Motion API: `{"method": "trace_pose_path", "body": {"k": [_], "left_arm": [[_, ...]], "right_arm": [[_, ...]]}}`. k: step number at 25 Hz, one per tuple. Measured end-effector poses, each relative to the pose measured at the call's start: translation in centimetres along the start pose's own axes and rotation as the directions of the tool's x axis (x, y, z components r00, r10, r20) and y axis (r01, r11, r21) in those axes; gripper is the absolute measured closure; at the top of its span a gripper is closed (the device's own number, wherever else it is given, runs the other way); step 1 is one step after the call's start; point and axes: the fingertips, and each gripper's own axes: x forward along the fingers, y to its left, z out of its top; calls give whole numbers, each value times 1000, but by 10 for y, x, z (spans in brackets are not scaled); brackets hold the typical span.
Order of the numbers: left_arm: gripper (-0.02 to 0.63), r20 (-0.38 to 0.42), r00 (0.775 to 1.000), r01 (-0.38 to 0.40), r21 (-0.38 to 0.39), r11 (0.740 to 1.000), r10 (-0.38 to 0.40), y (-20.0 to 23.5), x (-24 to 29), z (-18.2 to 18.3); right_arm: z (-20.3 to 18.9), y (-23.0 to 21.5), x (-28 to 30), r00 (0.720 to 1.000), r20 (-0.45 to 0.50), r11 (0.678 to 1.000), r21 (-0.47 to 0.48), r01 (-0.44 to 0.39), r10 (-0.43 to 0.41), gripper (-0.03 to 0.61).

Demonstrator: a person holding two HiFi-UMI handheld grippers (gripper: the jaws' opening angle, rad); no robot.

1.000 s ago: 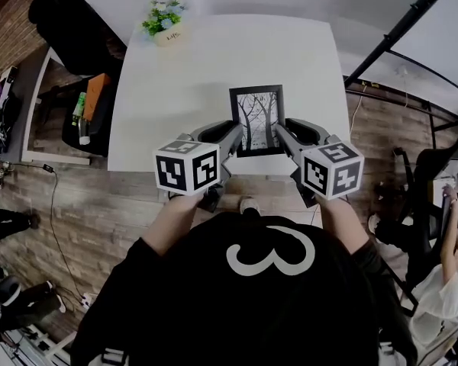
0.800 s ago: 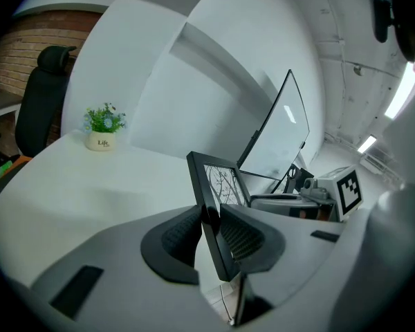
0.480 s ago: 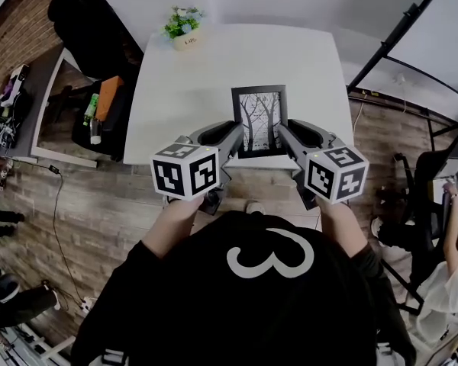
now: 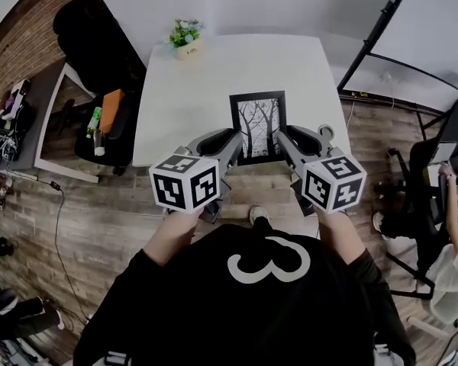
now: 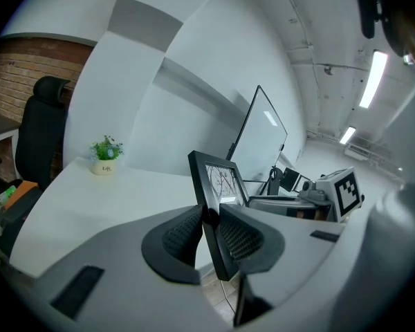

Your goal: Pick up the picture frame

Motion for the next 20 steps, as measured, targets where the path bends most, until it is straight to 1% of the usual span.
{"method": "trace_pose_path", "body": {"k": [3, 7, 9, 11, 13, 20], "left_arm": [[526, 25, 999, 26, 14, 1000, -26, -11, -24, -12], [528, 43, 998, 52, 23, 998, -53, -24, -35, -7], [528, 58, 997, 52, 31, 998, -53, -26, -53, -16], [528, 70, 996, 44, 56, 997, -48, -28, -67, -22], [528, 72, 996, 40, 70, 997, -45, -32, -71, -18], [528, 63, 997, 31, 59, 998, -35, -36, -80, -15]], "right_arm": [[-8, 21, -18, 1000, 25, 1000, -10, 19, -19, 485], [-1, 30, -35, 998, 50, 999, -27, 46, -44, 486], [-9, 47, -42, 997, 58, 998, -34, 52, -50, 486], [-13, 61, -47, 996, 75, 998, -45, 54, -50, 486], [-8, 63, -51, 995, 90, 997, -49, 51, -46, 488], [-4, 69, -56, 994, 102, 998, -35, 53, -50, 488]]}}
